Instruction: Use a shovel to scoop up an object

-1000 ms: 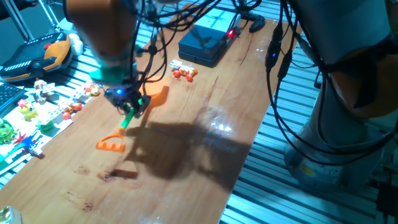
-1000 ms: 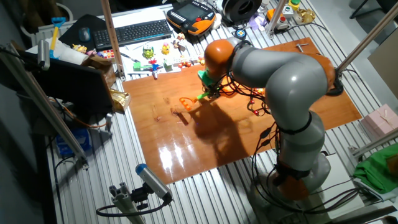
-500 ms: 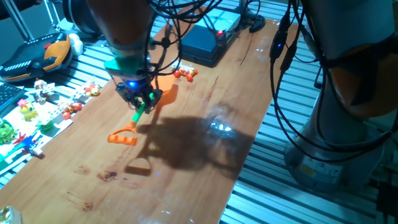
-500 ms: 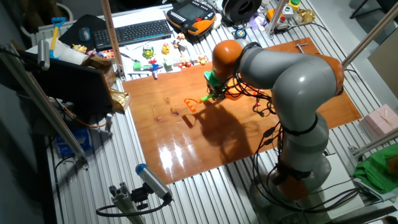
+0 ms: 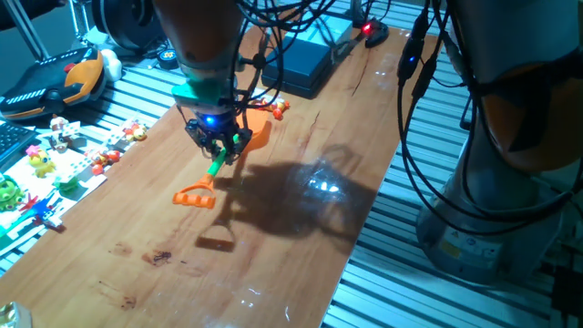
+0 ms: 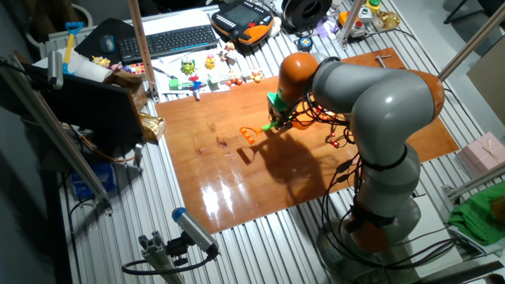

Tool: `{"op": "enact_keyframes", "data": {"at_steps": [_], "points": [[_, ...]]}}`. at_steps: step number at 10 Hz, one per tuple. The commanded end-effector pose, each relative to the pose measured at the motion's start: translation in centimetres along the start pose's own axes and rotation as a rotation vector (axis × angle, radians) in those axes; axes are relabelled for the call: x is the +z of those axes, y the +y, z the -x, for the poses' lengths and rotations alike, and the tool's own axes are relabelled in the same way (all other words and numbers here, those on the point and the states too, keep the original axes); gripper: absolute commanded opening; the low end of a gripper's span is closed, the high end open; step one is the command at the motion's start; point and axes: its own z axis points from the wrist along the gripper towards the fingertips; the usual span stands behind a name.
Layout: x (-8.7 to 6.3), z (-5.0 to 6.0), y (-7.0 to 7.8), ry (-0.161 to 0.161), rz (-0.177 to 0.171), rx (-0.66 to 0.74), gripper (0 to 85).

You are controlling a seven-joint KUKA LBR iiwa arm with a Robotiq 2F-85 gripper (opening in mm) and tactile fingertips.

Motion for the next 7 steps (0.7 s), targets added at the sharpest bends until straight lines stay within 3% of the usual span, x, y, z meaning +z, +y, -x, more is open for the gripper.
{"op": "enact_keyframes", "data": {"at_steps": [1,4,7], "points": [[-0.01,-0.02,0.00,0.010,-0.007,0.003,0.7],[-0.01,-0.02,0.00,0.024,-0.042,0.076,0.7],[-0.01,-0.02,0.00,0.019,-0.053,0.124,0.7]]}}
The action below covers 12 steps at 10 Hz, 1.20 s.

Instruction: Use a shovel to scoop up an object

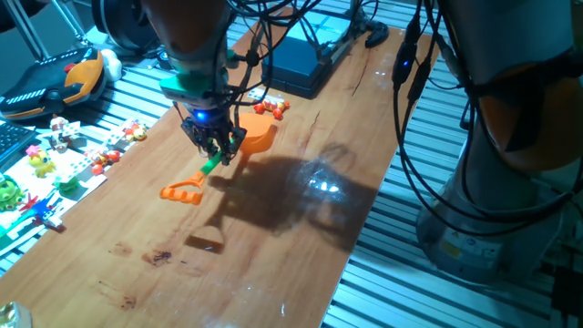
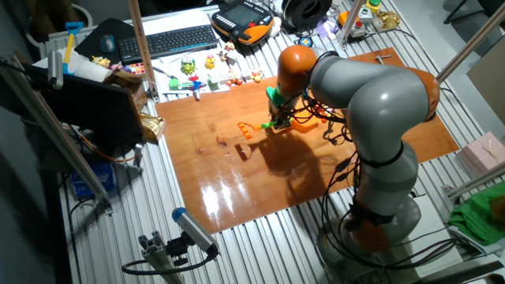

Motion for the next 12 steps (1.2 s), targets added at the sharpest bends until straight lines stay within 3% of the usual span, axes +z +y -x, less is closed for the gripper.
{"op": "enact_keyframes", "data": {"at_steps": [1,3,5,8,10,12], "points": [[0.0,0.0,0.0,0.009,0.003,-0.008,0.7],[-0.2,0.4,0.2,0.042,0.004,-0.037,0.7],[-0.9,1.8,0.5,0.073,0.000,-0.024,0.7],[-0.3,2.9,-0.3,0.108,0.016,-0.019,0.7],[0.1,2.9,-0.5,0.099,0.026,-0.009,0.7],[0.2,3.8,-1.0,0.102,0.027,-0.023,0.7]]}}
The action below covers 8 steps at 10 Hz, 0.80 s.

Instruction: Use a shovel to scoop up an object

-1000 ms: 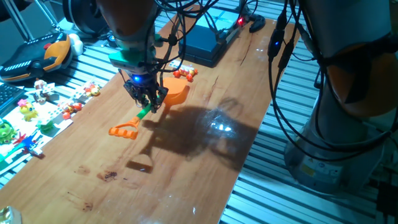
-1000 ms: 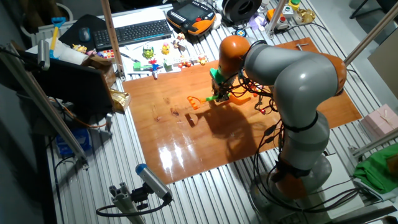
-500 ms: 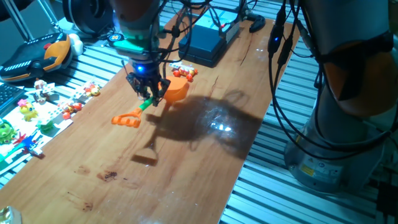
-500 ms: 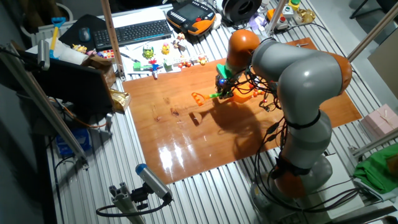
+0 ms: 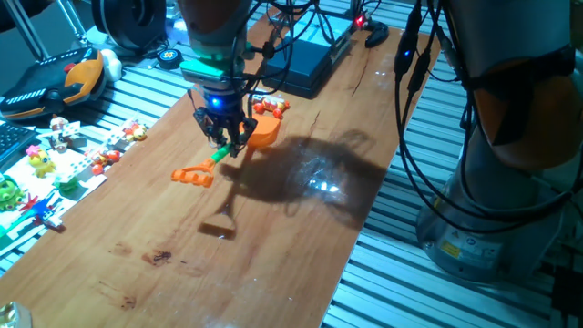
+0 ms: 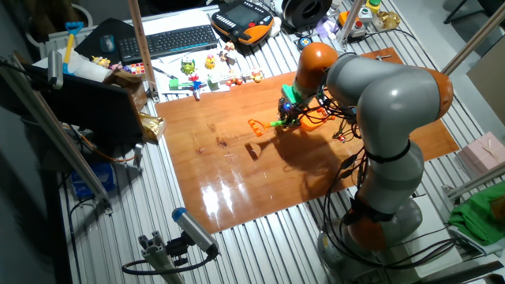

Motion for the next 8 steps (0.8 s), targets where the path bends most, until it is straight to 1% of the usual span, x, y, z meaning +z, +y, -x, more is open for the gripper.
{"op": "enact_keyframes", "data": {"at_steps": [1,3,5,6,8], "points": [[0.1,0.4,-0.2,0.001,0.003,-0.005,0.7],[0.3,1.4,-0.7,0.011,0.008,-0.016,0.7],[0.6,2.7,-1.1,0.027,0.013,-0.029,0.7],[0.5,3.2,-1.1,0.035,0.013,-0.033,0.7],[-0.1,3.9,-1.1,0.041,0.006,-0.037,0.7]]}}
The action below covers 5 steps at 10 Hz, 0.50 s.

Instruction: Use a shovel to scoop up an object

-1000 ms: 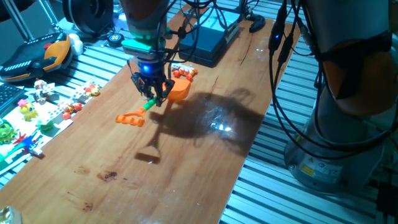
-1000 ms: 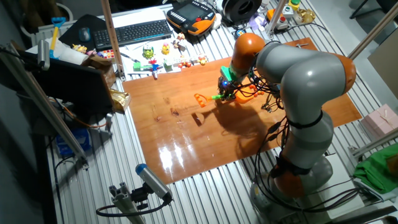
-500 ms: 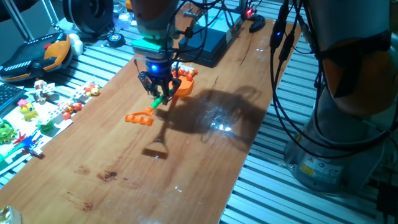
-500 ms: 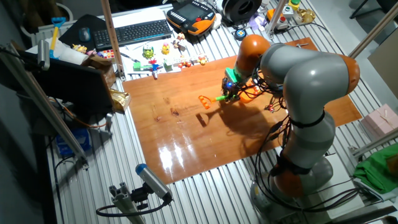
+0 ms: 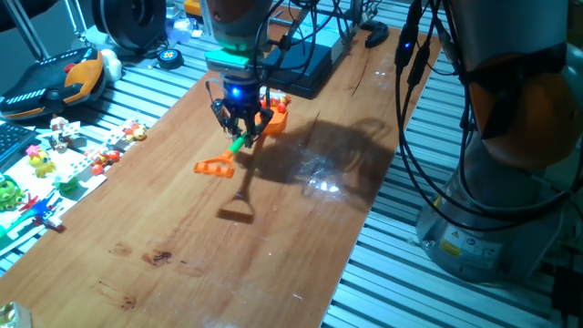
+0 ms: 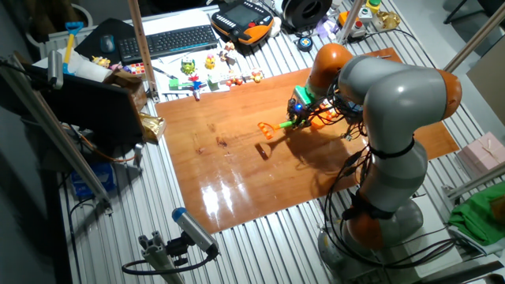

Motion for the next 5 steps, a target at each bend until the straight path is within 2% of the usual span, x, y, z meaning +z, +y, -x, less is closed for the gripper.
{"op": "enact_keyframes", "data": {"at_steps": [1,5], "points": [[-0.1,0.3,0.0,0.000,-0.001,-0.004,0.7],[-0.3,1.9,-0.4,0.022,-0.007,-0.029,0.7]]}}
